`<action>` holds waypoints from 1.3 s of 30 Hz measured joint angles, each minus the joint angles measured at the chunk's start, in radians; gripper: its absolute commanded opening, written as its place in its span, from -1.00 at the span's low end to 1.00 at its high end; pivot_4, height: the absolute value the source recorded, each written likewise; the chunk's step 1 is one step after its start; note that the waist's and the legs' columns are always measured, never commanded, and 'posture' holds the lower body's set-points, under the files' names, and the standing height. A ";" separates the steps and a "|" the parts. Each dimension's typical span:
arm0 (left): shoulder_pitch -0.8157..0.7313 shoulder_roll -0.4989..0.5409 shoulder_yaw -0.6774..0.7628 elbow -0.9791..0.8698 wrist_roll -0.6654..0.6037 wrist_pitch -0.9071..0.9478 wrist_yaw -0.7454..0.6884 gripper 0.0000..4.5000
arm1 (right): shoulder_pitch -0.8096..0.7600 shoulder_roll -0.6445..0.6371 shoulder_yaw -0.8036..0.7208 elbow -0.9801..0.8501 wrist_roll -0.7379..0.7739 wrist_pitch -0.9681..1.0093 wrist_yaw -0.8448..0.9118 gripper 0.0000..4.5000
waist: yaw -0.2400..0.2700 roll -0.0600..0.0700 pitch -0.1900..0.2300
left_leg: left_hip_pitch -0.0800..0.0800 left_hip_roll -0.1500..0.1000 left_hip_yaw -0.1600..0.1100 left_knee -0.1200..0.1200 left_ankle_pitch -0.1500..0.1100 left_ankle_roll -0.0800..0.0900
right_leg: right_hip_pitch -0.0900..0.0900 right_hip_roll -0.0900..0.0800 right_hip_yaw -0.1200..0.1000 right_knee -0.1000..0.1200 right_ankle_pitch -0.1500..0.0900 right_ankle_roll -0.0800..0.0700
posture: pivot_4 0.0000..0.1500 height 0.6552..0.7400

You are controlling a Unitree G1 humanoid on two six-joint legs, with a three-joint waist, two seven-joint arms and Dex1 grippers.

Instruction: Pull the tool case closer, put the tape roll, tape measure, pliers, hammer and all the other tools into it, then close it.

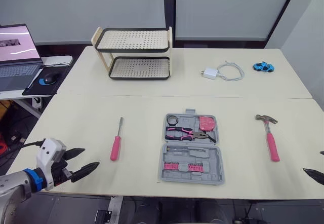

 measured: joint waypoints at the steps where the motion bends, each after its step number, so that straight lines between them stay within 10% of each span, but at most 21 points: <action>1: 0.000 -0.001 0.000 -0.014 -0.002 0.011 0.004 1.00 | -0.003 0.000 0.000 0.000 0.000 0.000 0.001 0.99 | 0.000 0.000 0.000 | 0.000 0.000 0.000 0.000 0.000 0.000 | 0.000 0.000 0.000 0.000 0.000 0.000 | 1.00 1.00; 19: -0.079 0.005 -0.036 -0.087 -0.020 0.018 -0.024 1.00 | -0.078 0.024 0.020 -0.091 0.053 0.115 -0.054 0.99 | 0.004 0.000 0.000 | 0.000 0.000 0.000 0.000 0.000 0.000 | 0.000 0.000 0.000 0.000 0.000 0.000 | 1.00 1.00; 39: -0.535 -0.019 -0.407 -0.228 -0.081 0.113 -0.051 1.00 | -0.607 0.171 0.447 -0.063 -0.015 0.555 -0.628 0.99 | 0.005 0.000 0.000 | -0.001 -0.001 0.000 0.001 0.001 -0.002 | -0.001 0.000 0.000 0.001 0.000 0.000 | 1.00 1.00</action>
